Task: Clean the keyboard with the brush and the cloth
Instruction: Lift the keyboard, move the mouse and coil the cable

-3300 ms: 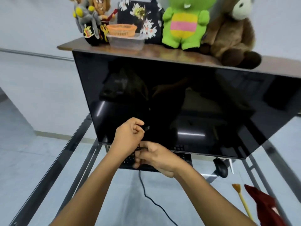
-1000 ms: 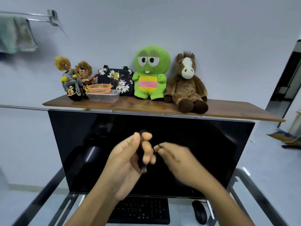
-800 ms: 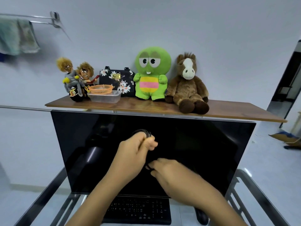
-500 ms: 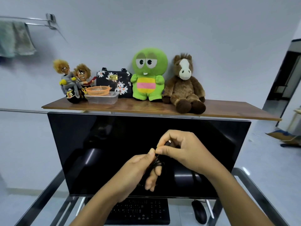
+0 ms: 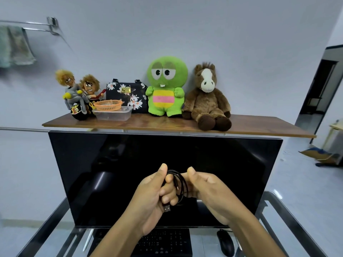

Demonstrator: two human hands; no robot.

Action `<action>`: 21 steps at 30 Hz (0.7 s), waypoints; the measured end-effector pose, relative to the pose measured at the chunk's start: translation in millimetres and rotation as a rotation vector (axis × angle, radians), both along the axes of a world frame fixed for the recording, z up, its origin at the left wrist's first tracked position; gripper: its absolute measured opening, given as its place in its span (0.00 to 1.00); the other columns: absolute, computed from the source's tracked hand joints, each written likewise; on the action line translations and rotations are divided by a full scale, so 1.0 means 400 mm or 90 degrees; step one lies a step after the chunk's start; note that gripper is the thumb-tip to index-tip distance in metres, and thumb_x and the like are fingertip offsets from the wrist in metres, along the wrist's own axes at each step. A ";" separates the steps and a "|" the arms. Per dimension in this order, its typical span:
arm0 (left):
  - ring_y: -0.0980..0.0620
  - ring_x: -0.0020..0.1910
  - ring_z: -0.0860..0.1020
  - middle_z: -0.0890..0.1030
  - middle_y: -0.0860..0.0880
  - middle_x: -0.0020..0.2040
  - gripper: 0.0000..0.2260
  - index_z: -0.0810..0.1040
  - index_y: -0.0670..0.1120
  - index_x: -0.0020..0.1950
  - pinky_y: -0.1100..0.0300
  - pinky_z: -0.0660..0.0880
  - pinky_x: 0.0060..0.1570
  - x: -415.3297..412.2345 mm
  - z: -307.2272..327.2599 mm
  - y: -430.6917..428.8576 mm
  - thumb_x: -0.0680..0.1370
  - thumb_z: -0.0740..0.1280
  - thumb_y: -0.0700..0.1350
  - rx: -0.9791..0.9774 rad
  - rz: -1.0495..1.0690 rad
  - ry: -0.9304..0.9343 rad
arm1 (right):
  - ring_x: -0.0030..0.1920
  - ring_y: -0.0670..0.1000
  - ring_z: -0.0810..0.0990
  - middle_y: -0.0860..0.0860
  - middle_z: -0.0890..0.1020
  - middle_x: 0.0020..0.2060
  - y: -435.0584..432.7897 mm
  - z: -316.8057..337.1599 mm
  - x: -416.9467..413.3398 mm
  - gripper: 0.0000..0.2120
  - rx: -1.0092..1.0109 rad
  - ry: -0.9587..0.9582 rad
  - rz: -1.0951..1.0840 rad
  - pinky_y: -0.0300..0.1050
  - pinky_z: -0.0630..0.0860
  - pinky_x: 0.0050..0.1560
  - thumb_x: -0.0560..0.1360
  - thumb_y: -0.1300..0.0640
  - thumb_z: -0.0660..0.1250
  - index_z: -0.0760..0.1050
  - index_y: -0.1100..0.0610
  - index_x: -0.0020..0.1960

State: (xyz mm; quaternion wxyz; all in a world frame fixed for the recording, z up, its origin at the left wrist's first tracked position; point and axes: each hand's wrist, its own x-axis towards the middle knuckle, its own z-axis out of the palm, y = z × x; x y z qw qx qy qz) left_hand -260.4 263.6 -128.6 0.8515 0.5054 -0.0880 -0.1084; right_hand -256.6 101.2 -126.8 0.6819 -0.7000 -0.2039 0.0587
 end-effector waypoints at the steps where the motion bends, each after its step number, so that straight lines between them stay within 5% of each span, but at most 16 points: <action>1: 0.54 0.25 0.63 0.61 0.50 0.26 0.17 0.71 0.44 0.37 0.59 0.70 0.31 0.002 -0.004 -0.005 0.80 0.59 0.54 0.034 0.032 -0.011 | 0.50 0.61 0.82 0.62 0.84 0.48 -0.002 0.003 -0.005 0.16 -0.031 -0.026 0.007 0.56 0.77 0.58 0.81 0.51 0.61 0.80 0.62 0.56; 4: 0.53 0.27 0.67 0.66 0.49 0.26 0.18 0.73 0.43 0.38 0.57 0.73 0.36 0.014 -0.026 -0.018 0.80 0.59 0.55 0.129 0.111 -0.033 | 0.48 0.57 0.84 0.58 0.85 0.45 0.005 0.001 -0.006 0.07 -0.093 -0.052 -0.035 0.53 0.78 0.58 0.77 0.60 0.67 0.80 0.61 0.53; 7: 0.52 0.31 0.74 0.72 0.49 0.29 0.19 0.76 0.44 0.38 0.56 0.75 0.44 0.028 -0.044 -0.012 0.80 0.59 0.56 0.216 0.136 -0.068 | 0.46 0.52 0.81 0.55 0.84 0.43 -0.008 -0.008 0.014 0.08 -0.102 -0.009 -0.070 0.47 0.76 0.56 0.79 0.60 0.64 0.81 0.61 0.50; 13: 0.62 0.32 0.71 0.74 0.57 0.32 0.14 0.82 0.50 0.41 0.67 0.71 0.39 0.044 -0.068 0.027 0.80 0.61 0.52 0.473 0.043 -0.165 | 0.38 0.46 0.75 0.51 0.78 0.38 -0.048 -0.026 0.035 0.13 0.139 0.197 -0.034 0.44 0.71 0.47 0.77 0.59 0.63 0.80 0.63 0.58; 18: 0.56 0.30 0.72 0.76 0.48 0.33 0.10 0.84 0.40 0.45 0.63 0.72 0.34 0.072 -0.131 -0.003 0.79 0.65 0.44 0.301 -0.003 -0.005 | 0.47 0.53 0.82 0.58 0.84 0.46 -0.078 -0.096 0.037 0.09 -0.013 0.133 -0.129 0.48 0.76 0.55 0.77 0.62 0.66 0.83 0.57 0.54; 21: 0.55 0.31 0.73 0.78 0.46 0.37 0.10 0.82 0.35 0.47 0.62 0.74 0.32 0.078 -0.197 -0.053 0.79 0.66 0.41 0.226 0.008 0.103 | 0.43 0.46 0.82 0.49 0.85 0.41 -0.101 -0.168 0.034 0.10 -0.240 0.052 -0.269 0.40 0.77 0.47 0.79 0.60 0.64 0.83 0.50 0.48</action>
